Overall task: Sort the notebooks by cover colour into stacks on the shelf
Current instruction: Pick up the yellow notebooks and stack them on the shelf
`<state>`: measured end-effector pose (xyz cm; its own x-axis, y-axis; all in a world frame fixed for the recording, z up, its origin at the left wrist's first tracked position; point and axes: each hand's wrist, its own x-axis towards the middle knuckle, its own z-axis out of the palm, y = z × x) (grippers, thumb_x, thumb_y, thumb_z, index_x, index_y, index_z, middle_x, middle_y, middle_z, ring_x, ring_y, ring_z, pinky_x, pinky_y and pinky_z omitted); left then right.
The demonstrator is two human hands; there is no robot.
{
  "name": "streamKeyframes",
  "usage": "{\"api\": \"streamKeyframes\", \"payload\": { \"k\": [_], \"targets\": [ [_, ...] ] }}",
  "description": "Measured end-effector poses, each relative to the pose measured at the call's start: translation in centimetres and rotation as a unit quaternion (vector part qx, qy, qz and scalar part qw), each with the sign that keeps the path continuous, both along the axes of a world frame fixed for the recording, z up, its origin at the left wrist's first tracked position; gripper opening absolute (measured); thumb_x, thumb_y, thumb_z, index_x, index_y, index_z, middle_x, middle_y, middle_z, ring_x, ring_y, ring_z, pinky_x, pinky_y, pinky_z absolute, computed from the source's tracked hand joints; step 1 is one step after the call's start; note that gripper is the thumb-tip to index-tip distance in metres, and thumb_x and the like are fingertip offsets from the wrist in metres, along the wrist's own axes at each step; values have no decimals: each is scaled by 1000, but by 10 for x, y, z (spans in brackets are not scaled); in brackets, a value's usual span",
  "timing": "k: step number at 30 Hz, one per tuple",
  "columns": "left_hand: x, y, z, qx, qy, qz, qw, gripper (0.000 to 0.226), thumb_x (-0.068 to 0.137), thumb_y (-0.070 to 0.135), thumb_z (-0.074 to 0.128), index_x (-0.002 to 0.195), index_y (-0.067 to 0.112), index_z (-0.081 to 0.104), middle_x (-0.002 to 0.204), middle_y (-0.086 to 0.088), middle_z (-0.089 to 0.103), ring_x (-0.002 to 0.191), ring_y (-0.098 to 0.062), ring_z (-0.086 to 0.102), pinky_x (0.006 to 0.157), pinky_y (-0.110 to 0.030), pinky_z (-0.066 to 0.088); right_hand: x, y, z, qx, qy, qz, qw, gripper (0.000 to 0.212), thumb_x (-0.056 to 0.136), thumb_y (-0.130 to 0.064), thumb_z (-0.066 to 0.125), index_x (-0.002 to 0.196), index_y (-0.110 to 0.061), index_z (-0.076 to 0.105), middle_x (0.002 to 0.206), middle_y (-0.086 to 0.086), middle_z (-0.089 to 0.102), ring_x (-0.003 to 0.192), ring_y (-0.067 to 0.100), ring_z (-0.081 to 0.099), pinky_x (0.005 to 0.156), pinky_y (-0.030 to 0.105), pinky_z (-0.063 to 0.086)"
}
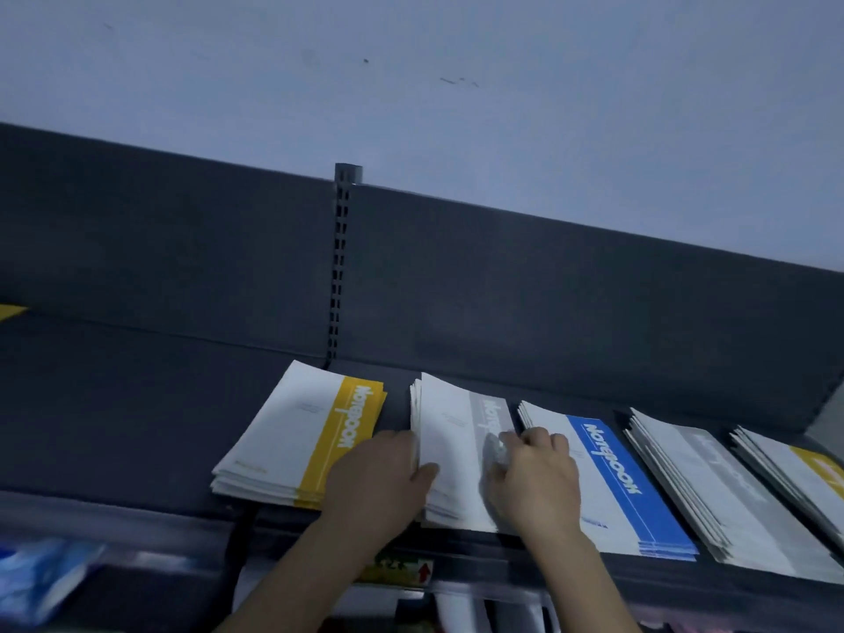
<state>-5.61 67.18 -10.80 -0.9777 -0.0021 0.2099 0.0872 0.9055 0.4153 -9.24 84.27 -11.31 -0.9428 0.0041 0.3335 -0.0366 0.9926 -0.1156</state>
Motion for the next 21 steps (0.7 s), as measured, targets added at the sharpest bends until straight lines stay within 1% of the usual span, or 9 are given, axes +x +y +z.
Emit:
{"api": "streamKeyframes", "payload": {
  "k": [2, 4, 6, 8, 10, 12, 14, 17, 21],
  "targets": [
    [1, -16, 6, -34, 16, 39, 999, 40, 95, 50, 44, 122, 23, 56, 119, 5, 57, 112, -16, 54, 85, -30, 48, -5, -10, 6, -26, 21, 50, 998, 38, 95, -36, 45, 129, -23, 54, 129, 1, 51, 117, 23, 40, 96, 33, 37],
    [2, -39, 10, -89, 28, 79, 992, 40, 96, 48, 43, 126, 23, 53, 120, 4, 55, 116, -17, 50, 84, -33, 48, -10, -30, 13, -48, 36, 103, 993, 39, 93, -35, 54, 130, -22, 56, 128, 2, 54, 118, 26, 43, 98, 34, 37],
    [6, -66, 13, -129, 26, 112, 985, 38, 97, 44, 43, 127, 23, 53, 122, 4, 53, 118, -17, 47, 85, -33, 47, -16, -58, 19, -75, 66, 170, 980, 32, 85, -26, 67, 114, -15, 67, 112, 7, 63, 106, 33, 53, 88, 41, 44],
    [14, -94, 16, -164, 20, 143, 976, 35, 97, 41, 44, 125, 22, 53, 121, 2, 53, 116, -18, 47, 85, -32, 45, -20, -87, 25, -74, 85, 221, 969, 26, 76, -20, 74, 100, -11, 71, 98, 9, 66, 95, 36, 58, 75, 42, 48],
    [23, -123, 20, -205, 21, 174, 963, 32, 95, 39, 46, 120, 20, 53, 120, 0, 53, 114, -21, 48, 86, -33, 42, -18, -121, 33, -50, 84, 256, 962, 31, 83, -27, 68, 111, -14, 67, 109, 7, 62, 107, 32, 54, 83, 39, 44],
    [34, -153, 25, -234, 16, 209, 949, 31, 94, 39, 48, 118, 19, 54, 120, -2, 54, 115, -23, 49, 87, -35, 42, -18, -154, 37, -26, 73, 296, 952, 41, 92, -33, 57, 129, -18, 54, 125, 3, 54, 121, 26, 44, 93, 35, 38],
    [46, -184, 29, -246, 4, 237, 940, 32, 93, 39, 49, 118, 19, 55, 121, -2, 53, 118, -23, 48, 89, -34, 42, -16, -187, 40, -12, 42, 333, 942, 48, 95, -36, 52, 139, -18, 42, 133, 2, 48, 126, 23, 38, 99, 33, 36],
    [64, -233, 34, -256, -9, 273, 927, 33, 93, 40, 49, 118, 19, 55, 122, -1, 53, 119, -23, 47, 91, -34, 41, -12, -238, 39, 31, -7, 365, 930, 52, 96, -38, 50, 142, -17, 36, 135, 5, 46, 127, 25, 36, 102, 34, 36],
    [89, -297, 40, -264, -27, 306, 914, 33, 93, 37, 48, 120, 18, 54, 123, -2, 52, 119, -23, 46, 93, -34, 40, -5, -304, 35, 79, -21, 387, 919, 49, 95, -38, 51, 138, -16, 40, 133, 7, 48, 125, 26, 39, 100, 36, 36]
  ]
}}
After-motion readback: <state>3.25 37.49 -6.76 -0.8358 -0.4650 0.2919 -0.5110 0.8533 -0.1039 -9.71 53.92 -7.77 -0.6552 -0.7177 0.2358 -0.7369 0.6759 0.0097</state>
